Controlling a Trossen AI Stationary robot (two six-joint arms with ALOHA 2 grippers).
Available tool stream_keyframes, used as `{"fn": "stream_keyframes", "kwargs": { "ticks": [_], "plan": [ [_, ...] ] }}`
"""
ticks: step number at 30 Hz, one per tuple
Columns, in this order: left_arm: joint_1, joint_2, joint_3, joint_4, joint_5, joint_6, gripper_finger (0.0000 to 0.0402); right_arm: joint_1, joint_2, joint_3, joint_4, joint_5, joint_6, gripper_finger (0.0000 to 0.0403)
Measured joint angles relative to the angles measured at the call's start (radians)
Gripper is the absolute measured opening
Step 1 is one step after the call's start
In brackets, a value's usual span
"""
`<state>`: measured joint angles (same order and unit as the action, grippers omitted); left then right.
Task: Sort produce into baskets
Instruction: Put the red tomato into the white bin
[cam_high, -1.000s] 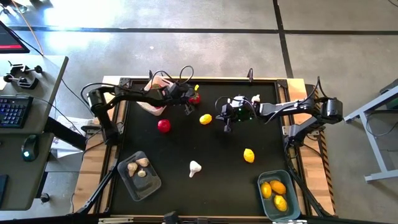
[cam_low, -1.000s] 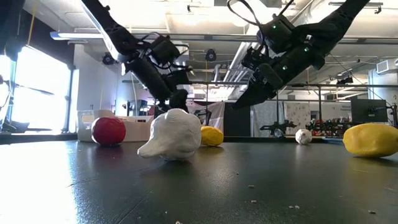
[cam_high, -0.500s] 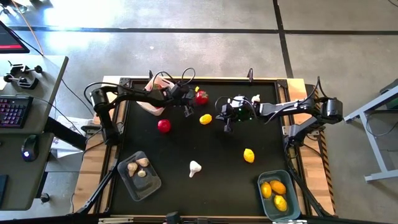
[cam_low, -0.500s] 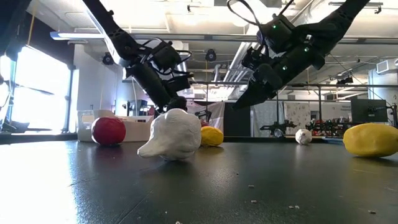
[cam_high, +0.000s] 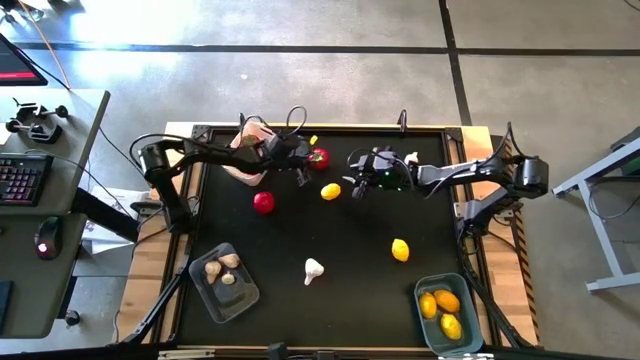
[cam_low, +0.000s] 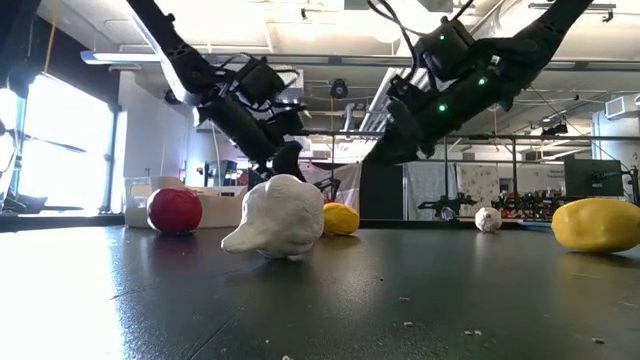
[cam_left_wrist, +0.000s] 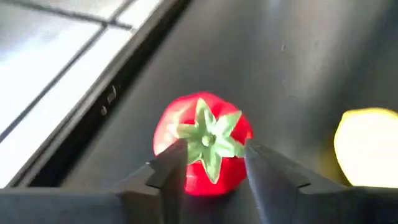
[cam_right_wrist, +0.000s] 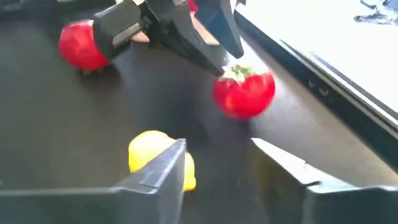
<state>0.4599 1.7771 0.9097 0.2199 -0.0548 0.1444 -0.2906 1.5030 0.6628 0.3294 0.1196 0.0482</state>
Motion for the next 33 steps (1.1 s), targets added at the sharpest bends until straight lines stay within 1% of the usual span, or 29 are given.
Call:
{"fn": "stream_keyframes", "kwargs": {
  "ticks": [3, 6, 12, 14, 19, 21, 25, 29, 33],
  "plan": [
    [0.0, -0.051, -0.074, 0.097, 0.009, -0.01, 0.0112, -0.005, 0.051, 0.027, 0.038, -0.015, 0.005, 0.0218],
    [-0.001, -0.118, -0.14, 0.181, 0.018, 0.005, 0.0086, -0.011, 0.126, 0.099, 0.042, -0.016, 0.001, 0.0253],
    [-0.002, -0.281, -0.245, 0.202, 0.019, 0.014, 0.0055, -0.033, 0.291, 0.297, -0.032, 0.022, -0.011, 0.0291],
    [-0.003, -0.336, -0.291, 0.218, 0.019, 0.003, 0.0048, -0.046, 0.341, 0.37, -0.072, 0.023, -0.011, 0.0296],
    [-0.003, -0.443, -0.414, 0.341, 0.02, -0.046, 0.0036, -0.085, 0.448, 0.524, -0.204, 0.064, -0.015, 0.0301],
    [-0.003, -0.48, -0.458, 0.368, 0.019, -0.055, 0.0033, -0.098, 0.482, 0.567, -0.211, 0.071, -0.027, 0.0301],
    [-0.002, -0.522, -0.493, 0.376, 0.018, -0.063, 0.0033, -0.124, 0.547, 0.639, -0.242, 0.065, -0.028, 0.0301],
    [-0.001, -0.529, -0.508, 0.368, 0.017, -0.065, 0.0033, -0.14, 0.601, 0.698, -0.326, -0.022, -0.022, 0.0301],
    [-0.003, -0.529, -0.507, 0.361, 0.018, -0.065, 0.0033, -0.142, 0.611, 0.721, -0.392, -0.023, -0.003, 0.0301]
  ]
}}
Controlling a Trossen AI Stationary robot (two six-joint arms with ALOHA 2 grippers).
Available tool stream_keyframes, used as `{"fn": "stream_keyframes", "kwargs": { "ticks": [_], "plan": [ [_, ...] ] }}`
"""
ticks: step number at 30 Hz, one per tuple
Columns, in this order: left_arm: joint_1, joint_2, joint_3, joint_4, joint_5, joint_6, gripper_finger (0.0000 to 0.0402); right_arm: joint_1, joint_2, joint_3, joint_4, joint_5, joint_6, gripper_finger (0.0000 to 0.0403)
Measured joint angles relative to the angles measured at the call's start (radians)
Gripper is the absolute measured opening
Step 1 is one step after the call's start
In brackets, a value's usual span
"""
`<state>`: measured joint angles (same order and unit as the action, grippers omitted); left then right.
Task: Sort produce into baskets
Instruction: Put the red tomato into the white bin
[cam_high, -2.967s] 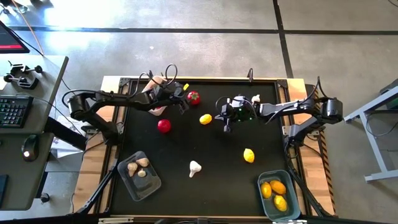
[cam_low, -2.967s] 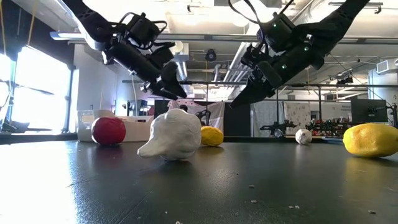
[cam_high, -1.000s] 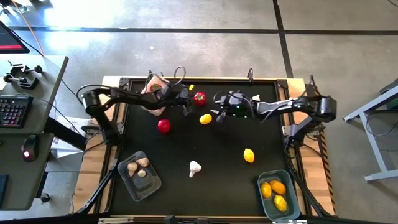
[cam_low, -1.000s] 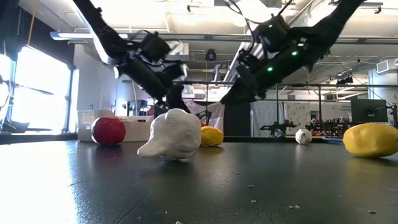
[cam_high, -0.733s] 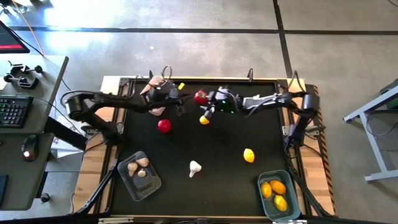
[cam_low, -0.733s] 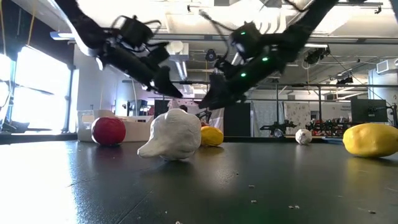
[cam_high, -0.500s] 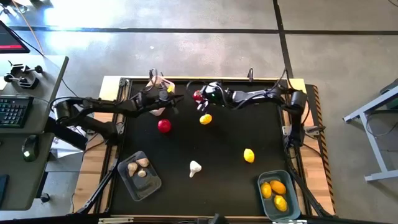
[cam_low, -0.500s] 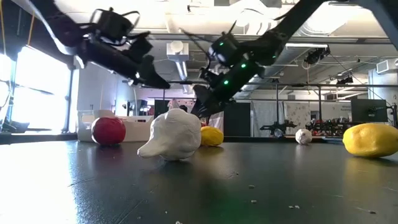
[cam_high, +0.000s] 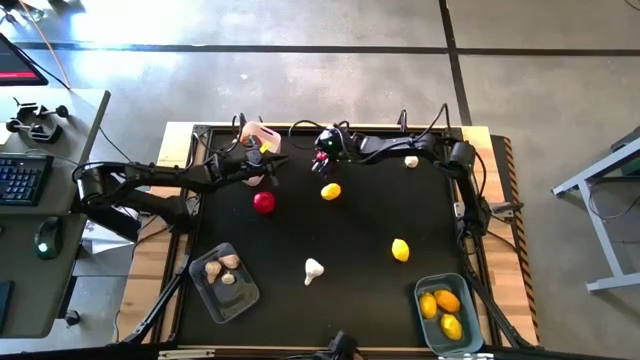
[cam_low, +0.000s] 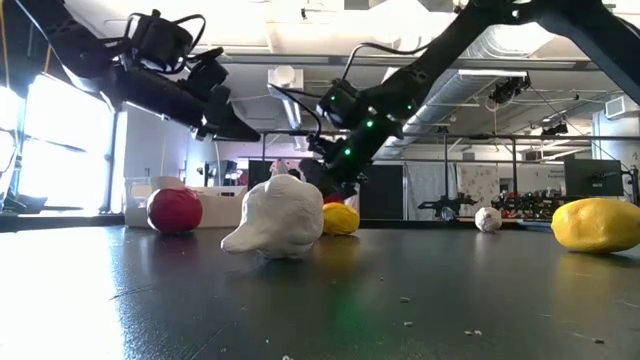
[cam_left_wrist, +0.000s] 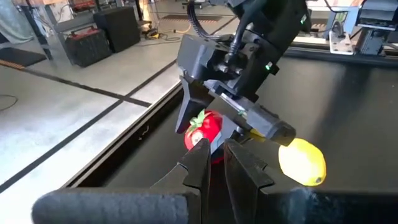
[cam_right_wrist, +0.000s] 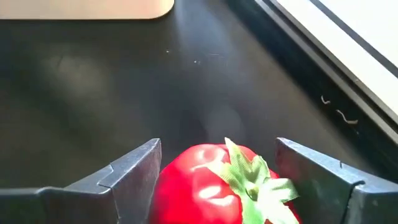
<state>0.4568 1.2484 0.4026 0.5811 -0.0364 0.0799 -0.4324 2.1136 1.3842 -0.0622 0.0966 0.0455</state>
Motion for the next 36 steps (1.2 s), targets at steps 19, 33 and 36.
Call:
{"fn": "stream_keyframes", "kwargs": {
  "ticks": [19, 33, 36],
  "plan": [
    [0.001, -0.03, -0.004, -0.004, -0.036, -0.016, 0.0032, 0.012, -0.055, 0.091, -0.134, -0.055, -0.019, 0.0233],
    [0.043, -0.384, -0.095, -0.073, 0.013, -0.045, 0.0032, 0.163, -0.025, 0.102, 0.361, -0.007, 0.052, 0.023],
    [0.047, -0.439, -0.095, -0.102, 0.014, -0.044, 0.0032, 0.165, 0.018, 0.163, 0.387, 0.007, 0.051, 0.023]
  ]
}}
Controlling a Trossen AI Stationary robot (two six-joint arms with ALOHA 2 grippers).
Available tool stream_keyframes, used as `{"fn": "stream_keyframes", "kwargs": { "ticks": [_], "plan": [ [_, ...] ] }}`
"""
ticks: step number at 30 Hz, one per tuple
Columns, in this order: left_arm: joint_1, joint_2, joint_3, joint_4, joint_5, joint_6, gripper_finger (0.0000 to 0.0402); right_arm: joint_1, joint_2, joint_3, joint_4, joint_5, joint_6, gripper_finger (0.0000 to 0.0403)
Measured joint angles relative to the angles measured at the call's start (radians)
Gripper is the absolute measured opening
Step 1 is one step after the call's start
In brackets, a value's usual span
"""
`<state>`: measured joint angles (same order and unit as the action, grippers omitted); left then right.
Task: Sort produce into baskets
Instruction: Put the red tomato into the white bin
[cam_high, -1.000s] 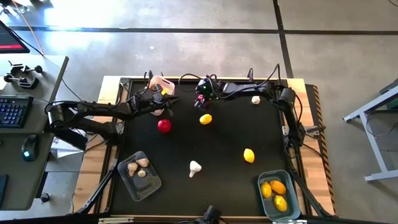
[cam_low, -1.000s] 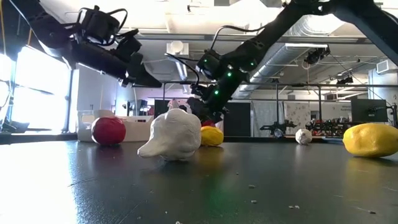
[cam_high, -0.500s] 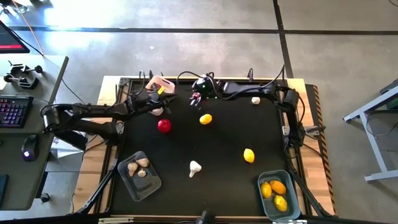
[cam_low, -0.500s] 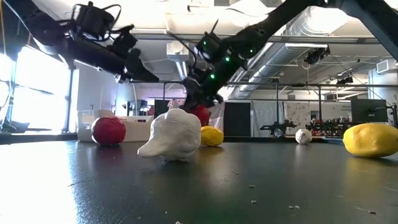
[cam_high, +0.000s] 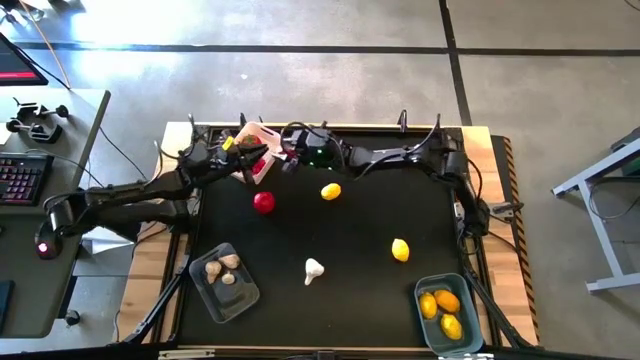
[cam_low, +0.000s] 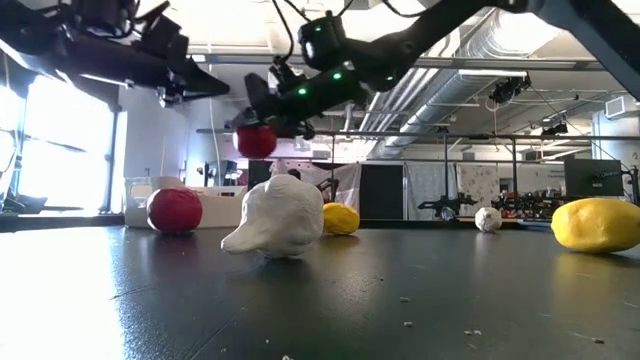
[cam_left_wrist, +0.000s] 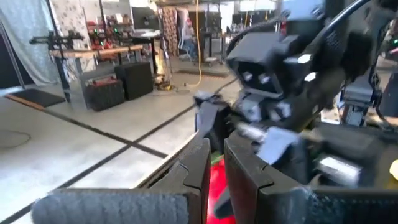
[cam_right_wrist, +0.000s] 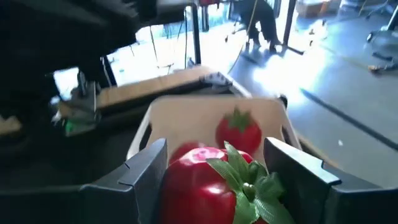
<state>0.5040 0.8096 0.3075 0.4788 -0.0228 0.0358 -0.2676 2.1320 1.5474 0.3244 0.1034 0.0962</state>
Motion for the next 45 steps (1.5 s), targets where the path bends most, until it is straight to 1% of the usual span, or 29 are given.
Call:
{"fn": "stream_keyframes", "kwargs": {
  "ticks": [7, 12, 15, 18, 23, 30, 36, 39, 42, 45],
  "plan": [
    [0.007, -0.105, 0.0, -0.036, -0.003, 0.001, 0.0032, -0.001, 0.195, 0.278, -0.011, 0.004, -0.055, 0.023],
    [0.007, -0.167, 0.0, -0.046, -0.012, -0.016, 0.0032, -0.007, 0.333, 0.494, -0.077, 0.037, -0.101, 0.023],
    [0.007, -0.189, 0.001, -0.056, -0.014, -0.016, 0.0032, -0.015, 0.398, 0.589, -0.124, 0.05, -0.104, 0.0229],
    [0.007, -0.2, 0.001, -0.071, -0.014, -0.016, 0.0032, -0.026, 0.443, 0.648, -0.141, 0.05, -0.104, 0.0229],
    [0.007, -0.202, 0.001, -0.085, -0.015, -0.016, 0.0032, -0.043, 0.482, 0.679, -0.157, 0.05, -0.094, 0.0229],
    [0.007, -0.202, 0.001, -0.093, -0.015, -0.016, 0.0032, -0.06, 0.483, 0.68, -0.187, 0.023, -0.07, 0.023],
    [0.007, -0.202, 0.001, -0.094, -0.015, -0.017, 0.0032, -0.061, 0.487, 0.68, -0.18, 0.043, -0.069, 0.027],
    [0.007, -0.202, 0.001, -0.1, -0.015, -0.017, 0.0032, -0.061, 0.498, 0.68, -0.179, 0.043, -0.043, 0.0288],
    [0.007, -0.201, 0.001, -0.128, -0.015, -0.025, 0.0032, -0.066, 0.507, 0.68, -0.17, 0.043, -0.007, 0.0298],
    [0.007, -0.2, 0.001, -0.132, -0.015, -0.025, 0.0032, -0.066, 0.514, 0.68, -0.159, 0.046, -0.004, 0.0302]
  ]
}}
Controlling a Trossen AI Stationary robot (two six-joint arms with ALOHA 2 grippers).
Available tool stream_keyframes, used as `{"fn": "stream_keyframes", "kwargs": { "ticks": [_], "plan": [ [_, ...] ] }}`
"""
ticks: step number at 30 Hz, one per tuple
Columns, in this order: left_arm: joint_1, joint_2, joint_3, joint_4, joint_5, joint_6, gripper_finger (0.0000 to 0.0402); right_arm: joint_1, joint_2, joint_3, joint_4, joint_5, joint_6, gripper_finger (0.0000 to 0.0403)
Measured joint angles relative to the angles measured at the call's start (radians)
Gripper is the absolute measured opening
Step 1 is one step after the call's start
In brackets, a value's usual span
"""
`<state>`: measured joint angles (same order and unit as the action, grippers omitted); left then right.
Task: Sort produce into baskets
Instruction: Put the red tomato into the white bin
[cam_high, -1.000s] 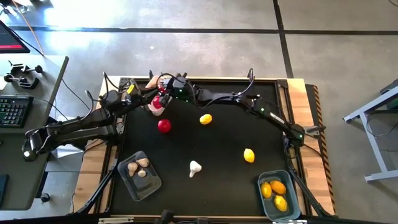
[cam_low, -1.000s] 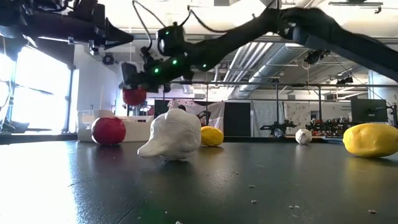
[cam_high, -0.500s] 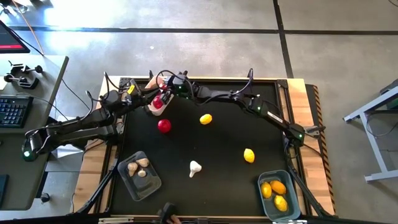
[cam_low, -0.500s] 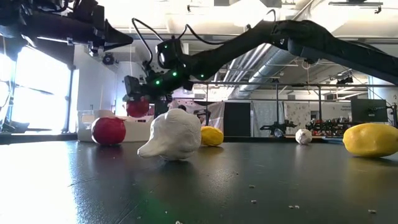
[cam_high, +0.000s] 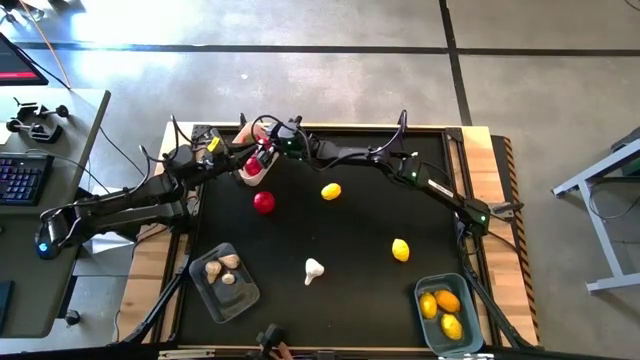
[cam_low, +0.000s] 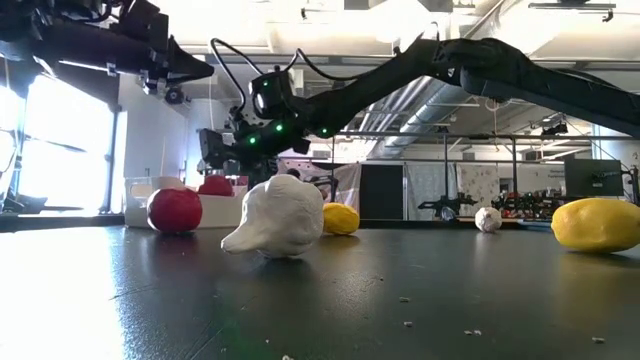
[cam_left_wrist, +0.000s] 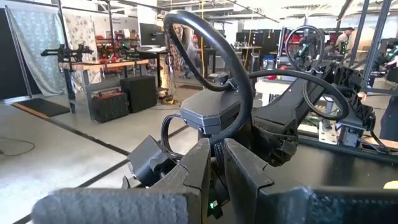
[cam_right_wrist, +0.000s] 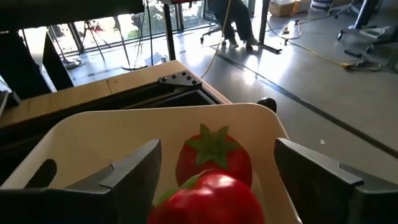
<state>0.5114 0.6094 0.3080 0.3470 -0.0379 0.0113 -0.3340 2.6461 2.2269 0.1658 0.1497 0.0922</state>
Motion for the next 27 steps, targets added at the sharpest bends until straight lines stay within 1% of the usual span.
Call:
{"fn": "stream_keyframes", "kwargs": {
  "ticks": [3, 5, 8, 11, 17, 18, 19, 22, 27],
  "plan": [
    [0.0, 0.0, 0.0, 0.0, 0.0, 0.007, 0.0032, 0.0, 0.0, 0.0, 0.003, 0.0, -0.045, 0.0303],
    [0.0, 0.0, 0.0, 0.001, 0.0, 0.008, 0.0032, 0.001, 0.0, 0.0, -0.004, 0.0, -0.045, 0.0299],
    [0.0, 0.0, 0.0, 0.001, 0.0, 0.008, 0.0032, 0.0, 0.0, 0.0, -0.033, 0.0, 0.0, 0.0272],
    [0.0, 0.0, 0.0, 0.001, 0.0, 0.013, 0.0032, 0.001, 0.0, 0.0, -0.044, 0.002, 0.03, 0.0213],
    [0.0, 0.0, 0.0, 0.0, 0.0, 0.026, 0.0032, 0.004, -0.002, 0.0, -0.019, 0.016, -0.014, 0.0044],
    [0.0, 0.0, 0.0, 0.0, 0.0, 0.026, 0.0032, 0.005, -0.002, 0.0, -0.014, 0.01, -0.014, 0.0023],
    [0.0, 0.0, 0.0, 0.0, 0.0, 0.026, 0.0032, 0.005, -0.002, 0.0, -0.012, -0.003, -0.014, 0.0012],
    [0.0, 0.0, 0.0, -0.005, -0.004, 0.026, 0.0032, 0.005, -0.003, 0.0, -0.033, -0.027, 0.014, 0.0018],
    [0.0, 0.001, 0.0, -0.006, -0.004, 0.027, 0.0032, 0.004, -0.005, 0.0, -0.069, -0.033, 0.024, 0.0003]
  ]
}}
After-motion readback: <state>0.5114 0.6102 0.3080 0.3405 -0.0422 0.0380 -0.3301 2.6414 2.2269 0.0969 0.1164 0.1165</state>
